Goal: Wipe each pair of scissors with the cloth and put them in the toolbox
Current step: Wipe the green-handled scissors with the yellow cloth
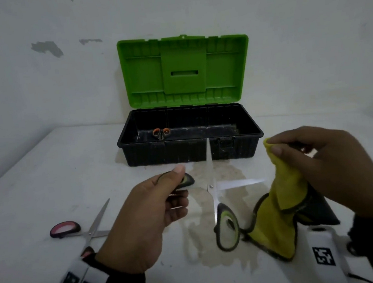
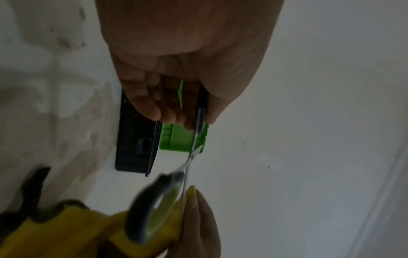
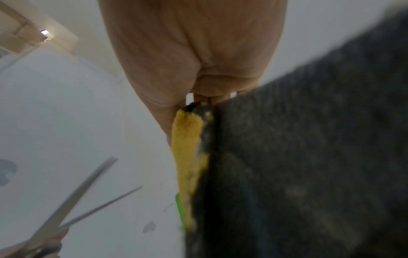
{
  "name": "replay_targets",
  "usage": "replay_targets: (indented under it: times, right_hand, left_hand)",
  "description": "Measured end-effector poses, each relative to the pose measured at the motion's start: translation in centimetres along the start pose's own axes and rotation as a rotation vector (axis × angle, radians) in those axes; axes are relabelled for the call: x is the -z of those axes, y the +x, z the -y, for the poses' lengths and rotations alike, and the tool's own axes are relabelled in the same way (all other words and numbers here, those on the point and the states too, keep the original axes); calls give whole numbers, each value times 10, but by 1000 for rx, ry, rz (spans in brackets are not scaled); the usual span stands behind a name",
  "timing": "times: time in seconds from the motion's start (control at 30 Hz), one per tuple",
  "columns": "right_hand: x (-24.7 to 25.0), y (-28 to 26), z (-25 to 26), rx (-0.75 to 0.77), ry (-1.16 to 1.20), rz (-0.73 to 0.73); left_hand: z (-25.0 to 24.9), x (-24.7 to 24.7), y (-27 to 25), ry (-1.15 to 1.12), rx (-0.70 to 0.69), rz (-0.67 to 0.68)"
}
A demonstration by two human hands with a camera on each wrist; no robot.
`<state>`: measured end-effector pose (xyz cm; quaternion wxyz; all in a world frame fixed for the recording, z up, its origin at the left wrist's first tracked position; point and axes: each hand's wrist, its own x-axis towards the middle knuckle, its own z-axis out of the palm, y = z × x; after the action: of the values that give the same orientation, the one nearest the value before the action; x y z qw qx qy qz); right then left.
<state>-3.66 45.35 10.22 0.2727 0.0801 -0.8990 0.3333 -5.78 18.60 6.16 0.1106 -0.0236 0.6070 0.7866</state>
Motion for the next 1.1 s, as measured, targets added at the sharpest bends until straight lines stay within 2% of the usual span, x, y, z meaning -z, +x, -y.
replay_targets:
  times: [0.2,0.37,0.57,0.67,0.87,1.0,1.1]
  right_hand:
    - [-20,10,24,254,107,247]
    - [-37,3,29,506,-45,332]
    - [-43,-6,32,642,-255,268]
    - [-47,-9,34,694,-332,240]
    - [-53,-14,41,679,-332,152]
    - [-58,-14,32,528,-214,67]
    - [-64,-11,31,389,-109,-6]
  left_hand:
    - [7,-20,-5,-160,44,-33]
    - [9,-27,-5,-220,134,-99]
    - [12,-35,-7,-308,205,-64]
    - [10,-40,-7,-338,189,-105]
    - [10,-44,-4,-126,-116,-212]
    - [8,-48,-2,-26,-278,-199]
    - [5,-48,2,-49,-296,-163]
